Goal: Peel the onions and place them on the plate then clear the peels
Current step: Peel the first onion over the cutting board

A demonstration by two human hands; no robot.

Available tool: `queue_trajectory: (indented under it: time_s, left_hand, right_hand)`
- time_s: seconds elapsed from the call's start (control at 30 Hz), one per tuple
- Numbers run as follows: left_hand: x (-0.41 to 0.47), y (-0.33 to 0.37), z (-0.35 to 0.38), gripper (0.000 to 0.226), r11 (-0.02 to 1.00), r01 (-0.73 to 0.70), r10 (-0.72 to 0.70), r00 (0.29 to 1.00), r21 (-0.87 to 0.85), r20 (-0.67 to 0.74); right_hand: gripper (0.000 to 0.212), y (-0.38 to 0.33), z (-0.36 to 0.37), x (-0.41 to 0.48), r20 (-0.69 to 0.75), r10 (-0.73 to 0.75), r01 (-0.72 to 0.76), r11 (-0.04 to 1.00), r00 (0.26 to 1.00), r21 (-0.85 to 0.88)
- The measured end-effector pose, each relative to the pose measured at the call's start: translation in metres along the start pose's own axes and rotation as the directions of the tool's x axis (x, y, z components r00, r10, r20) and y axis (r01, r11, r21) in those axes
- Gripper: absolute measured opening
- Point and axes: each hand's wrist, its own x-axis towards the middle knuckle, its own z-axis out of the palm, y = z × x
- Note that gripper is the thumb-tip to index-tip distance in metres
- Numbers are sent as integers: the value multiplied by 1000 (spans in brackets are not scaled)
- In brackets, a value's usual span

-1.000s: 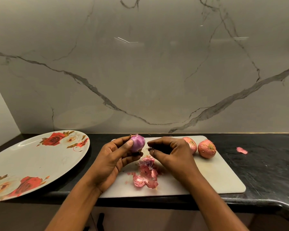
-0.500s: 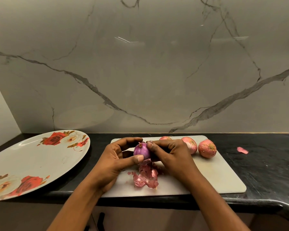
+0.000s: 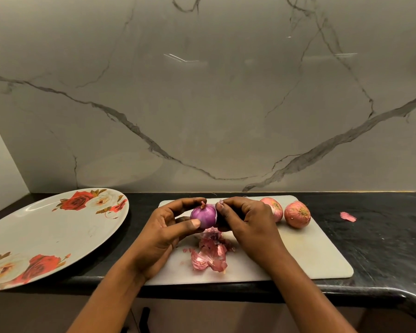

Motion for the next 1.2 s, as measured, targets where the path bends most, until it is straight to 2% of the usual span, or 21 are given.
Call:
queue_trajectory:
  time_s: [0.07, 0.17, 0.27, 0.37, 0.5, 0.7, 0.97, 1.07, 1.2]
  left_hand:
    - [1, 0, 1, 49, 999, 19, -18, 999, 32, -38]
    - [2, 0, 3, 62, 996, 59, -52, 994, 66, -92]
    - [2, 1, 6, 54, 992, 82, -70, 990, 98, -121]
    - [1, 1, 6, 47, 990, 73, -62, 994, 124, -91]
    - [-1, 3, 3, 56, 993, 71, -66, 996, 94, -53]
    - [-1, 2, 2, 53, 996, 65, -66, 998, 56, 14]
    - [-1, 2, 1, 51, 998, 69, -70, 996, 7, 47]
    - [-1, 3, 1, 52, 998, 67, -66, 997, -21, 39]
    - [-1, 5, 2, 58, 996, 79, -77, 995, -31, 59]
  right_hand:
    - [14, 0, 0, -1, -3, -19, 19, 999, 1000, -43]
    - [13, 0, 0, -1, -10, -29, 29, 998, 1000, -64]
    - [11, 0, -1, -1, -14, -46, 45, 997, 999, -66]
    - [11, 1, 0, -1, -9, -54, 53, 996, 999, -65]
    - [12, 0, 0, 0, -26, 7, -6, 1000, 1000, 18]
    - [12, -1, 0, 1, -54, 72, -68, 995, 996, 77]
    - [8, -1, -1, 1, -88, 108, -103, 993, 990, 53]
    - [10, -2, -1, 1, -83, 122, -116, 990, 989, 77]
    - [16, -5, -2, -1, -5, 94, -93, 989, 996, 115]
